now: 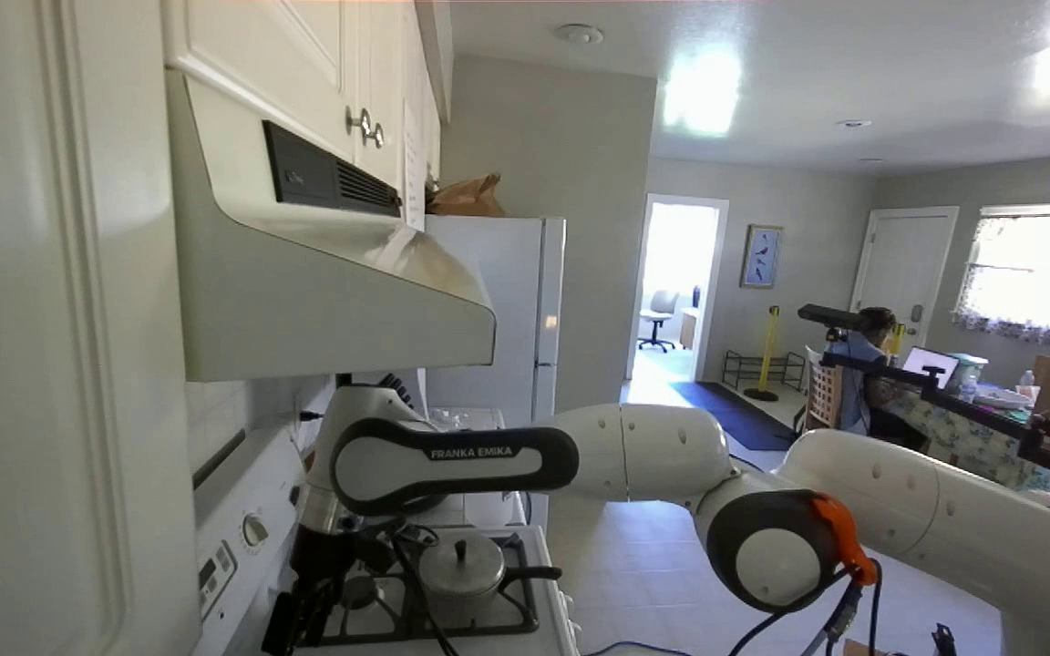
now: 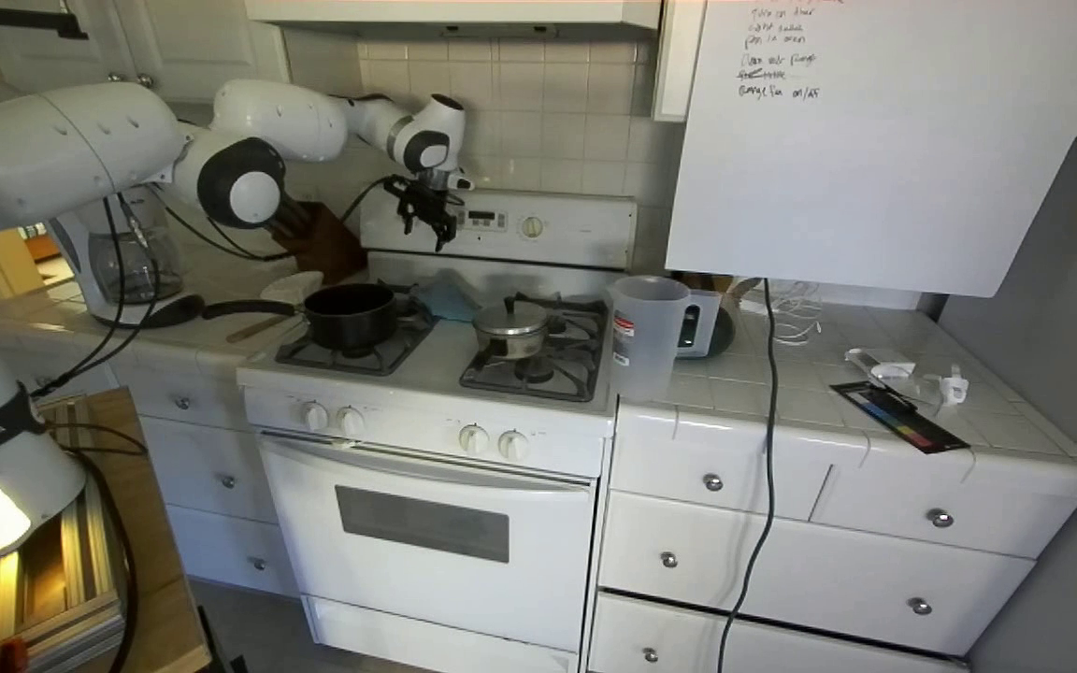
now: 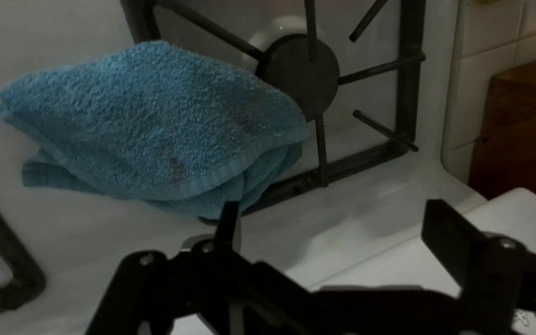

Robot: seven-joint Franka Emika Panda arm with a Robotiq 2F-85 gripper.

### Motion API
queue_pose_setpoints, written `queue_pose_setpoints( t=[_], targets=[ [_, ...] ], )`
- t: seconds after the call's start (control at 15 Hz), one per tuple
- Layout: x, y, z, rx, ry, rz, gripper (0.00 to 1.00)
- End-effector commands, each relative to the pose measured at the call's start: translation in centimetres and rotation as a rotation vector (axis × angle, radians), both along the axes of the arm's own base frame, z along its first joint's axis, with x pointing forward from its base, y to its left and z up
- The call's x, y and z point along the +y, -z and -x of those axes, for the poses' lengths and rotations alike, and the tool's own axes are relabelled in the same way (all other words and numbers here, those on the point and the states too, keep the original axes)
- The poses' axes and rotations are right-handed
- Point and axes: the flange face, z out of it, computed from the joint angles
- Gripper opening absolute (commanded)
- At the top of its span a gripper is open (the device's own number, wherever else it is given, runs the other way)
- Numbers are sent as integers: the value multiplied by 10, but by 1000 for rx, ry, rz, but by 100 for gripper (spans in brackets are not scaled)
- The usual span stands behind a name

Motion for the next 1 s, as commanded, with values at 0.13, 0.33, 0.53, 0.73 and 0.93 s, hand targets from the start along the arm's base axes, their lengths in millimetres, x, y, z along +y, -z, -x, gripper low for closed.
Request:
queue_pose_setpoints(
  t=[0.13, 0.33, 0.53, 0.73, 0.93],
  targets=[
    [8, 34, 6, 108, 277, 86, 100],
    [-1, 51, 7, 169, 400, 118, 100],
    [-10, 70, 8, 202, 471, 148, 100],
    [-19, 92, 7, 206, 527, 171, 100],
    [-25, 112, 6, 176, 583, 210, 100]
  ],
)
